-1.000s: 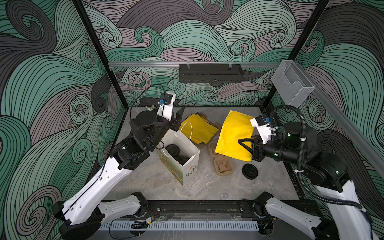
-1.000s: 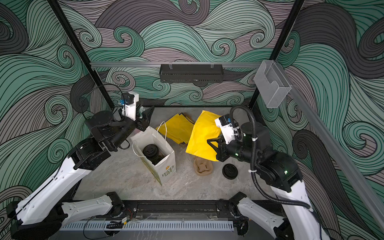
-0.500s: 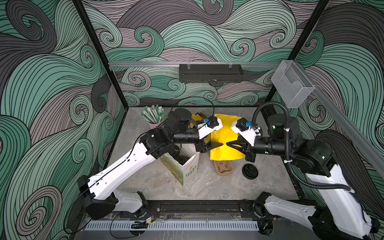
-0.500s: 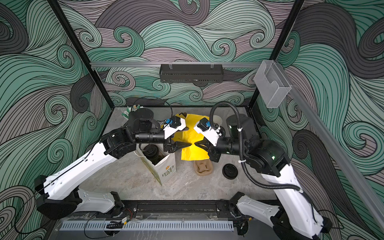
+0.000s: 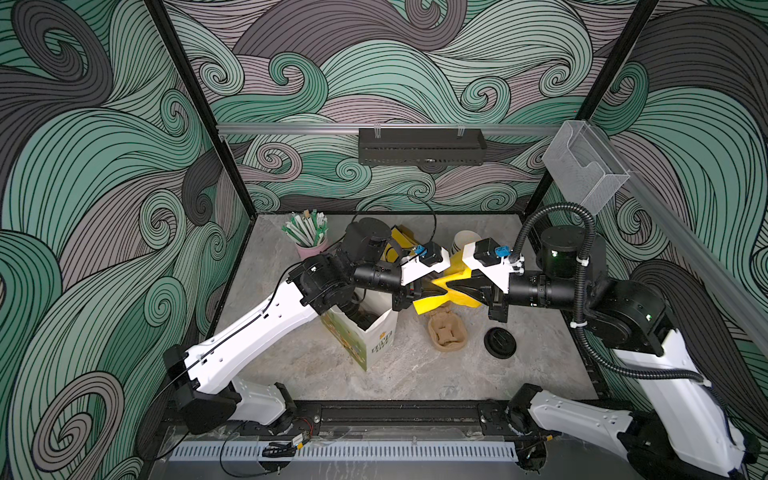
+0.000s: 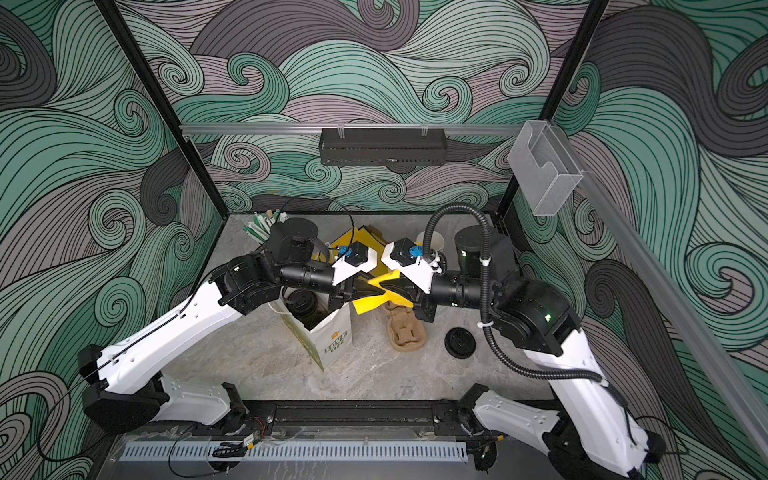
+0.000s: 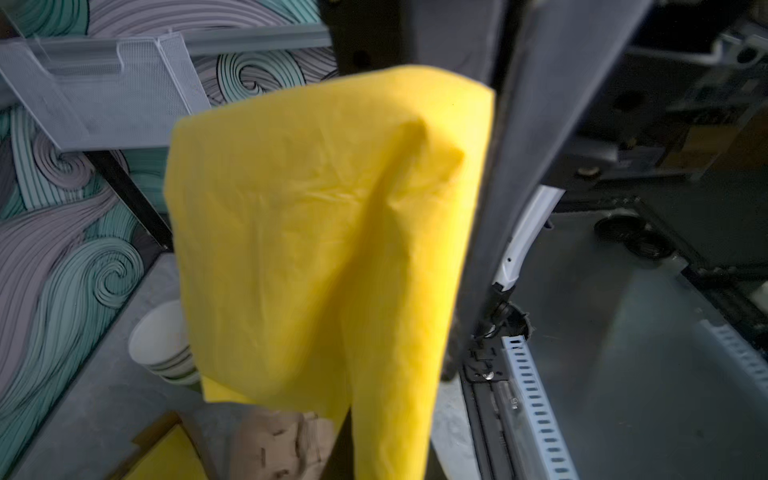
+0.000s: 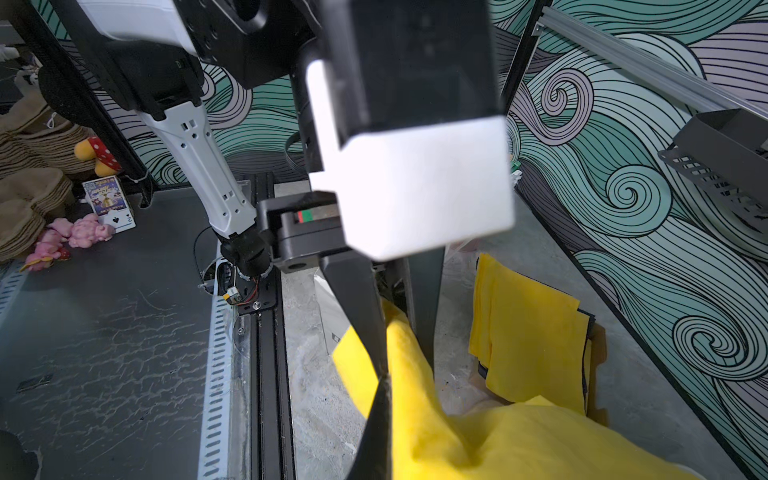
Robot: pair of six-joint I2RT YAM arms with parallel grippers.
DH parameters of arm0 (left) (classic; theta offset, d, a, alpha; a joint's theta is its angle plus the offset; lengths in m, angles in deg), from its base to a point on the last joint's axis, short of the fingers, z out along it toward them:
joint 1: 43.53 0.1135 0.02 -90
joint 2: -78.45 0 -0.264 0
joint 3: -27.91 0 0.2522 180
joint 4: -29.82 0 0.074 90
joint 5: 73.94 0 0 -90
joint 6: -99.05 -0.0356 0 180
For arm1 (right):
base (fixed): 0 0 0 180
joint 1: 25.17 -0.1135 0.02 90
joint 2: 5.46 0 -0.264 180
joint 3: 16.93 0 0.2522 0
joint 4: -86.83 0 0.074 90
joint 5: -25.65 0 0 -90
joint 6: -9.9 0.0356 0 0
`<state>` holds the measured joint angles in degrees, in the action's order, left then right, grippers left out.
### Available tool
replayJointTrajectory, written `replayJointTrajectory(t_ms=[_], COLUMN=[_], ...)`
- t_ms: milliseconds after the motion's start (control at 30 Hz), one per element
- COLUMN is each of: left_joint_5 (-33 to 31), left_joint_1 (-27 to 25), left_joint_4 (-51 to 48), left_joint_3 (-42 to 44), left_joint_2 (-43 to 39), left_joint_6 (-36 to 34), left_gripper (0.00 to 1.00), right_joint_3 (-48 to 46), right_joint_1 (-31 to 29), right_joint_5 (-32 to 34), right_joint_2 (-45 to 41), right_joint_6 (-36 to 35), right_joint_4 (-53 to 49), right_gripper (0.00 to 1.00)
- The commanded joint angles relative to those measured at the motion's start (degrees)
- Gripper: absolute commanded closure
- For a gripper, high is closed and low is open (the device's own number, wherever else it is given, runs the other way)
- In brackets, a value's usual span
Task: Pack the takeout coffee
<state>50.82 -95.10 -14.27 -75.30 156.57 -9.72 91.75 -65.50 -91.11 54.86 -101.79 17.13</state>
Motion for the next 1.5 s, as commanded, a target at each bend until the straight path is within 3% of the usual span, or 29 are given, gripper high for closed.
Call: replayJointTrajectory(t_ms=[0,200,500,700,800,1067,1133,1167,1300,1367,1467], left_joint_5=[-0.10,-2.24,-1.29,-1.10,-0.93,-1.26,-1.97,-2.41,-7.31,-12.85,-27.49], left_joint_1=[-0.15,-0.61,-1.60,-2.07,-2.21,-2.20,-2.22,-2.13,-2.22,-2.17,-2.14], left_joint_4=[-1.14,-4.20,-10.73,-10.69,-10.73,-10.02,-9.03,-8.11,-2.80,1.60,10.24], left_joint_3=[-1.75,-0.84,-3.11,-2.92,-2.92,-2.49,-2.02,-1.44,1.83,4.64,9.29], left_joint_2=[-1.42,-2.36,-0.91,-0.98,-1.05,-1.74,-2.16,-2.71,-6.39,-9.68,-16.34], left_joint_6=[-0.38,-2.60,-5.67,-5.45,-5.41,-5.43,-4.77,-4.25,-2.00,-0.09,6.11], left_gripper=[1.00,1.00,1.00,1.00,1.00,1.00,0.88,0.83,0.45,0.30,0.25], right_joint_3=[0.83,4.98,11.24,8.93,6.69,4.92,5.36,5.62,5.44,4.73,4.65], right_joint_1=[-0.40,-0.38,-0.44,-0.60,-0.89,-1.15,-1.28,-1.32,-1.32,-1.33,-1.49], right_joint_5=[2.59,7.91,2.76,-1.80,-0.40,1.59,1.50,1.48,3.46,6.61,9.76], right_joint_2=[-2.38,-6.98,0.91,2.89,2.32,1.03,0.99,0.81,-0.38,-1.13,-1.14], right_joint_6=[-1.54,-6.48,-14.29,-12.82,-12.76,-13.31,-12.51,-12.02,-8.76,-5.85,2.62], right_joint_4=[-2.33,-10.64,-12.08,-11.14,-10.24,-11.40,-10.86,-10.43,-8.68,-6.86,-1.54], right_gripper=[0.69,0.49,0.33,0.30,0.38,0.83,0.97,1.00,1.00,1.00,1.00])
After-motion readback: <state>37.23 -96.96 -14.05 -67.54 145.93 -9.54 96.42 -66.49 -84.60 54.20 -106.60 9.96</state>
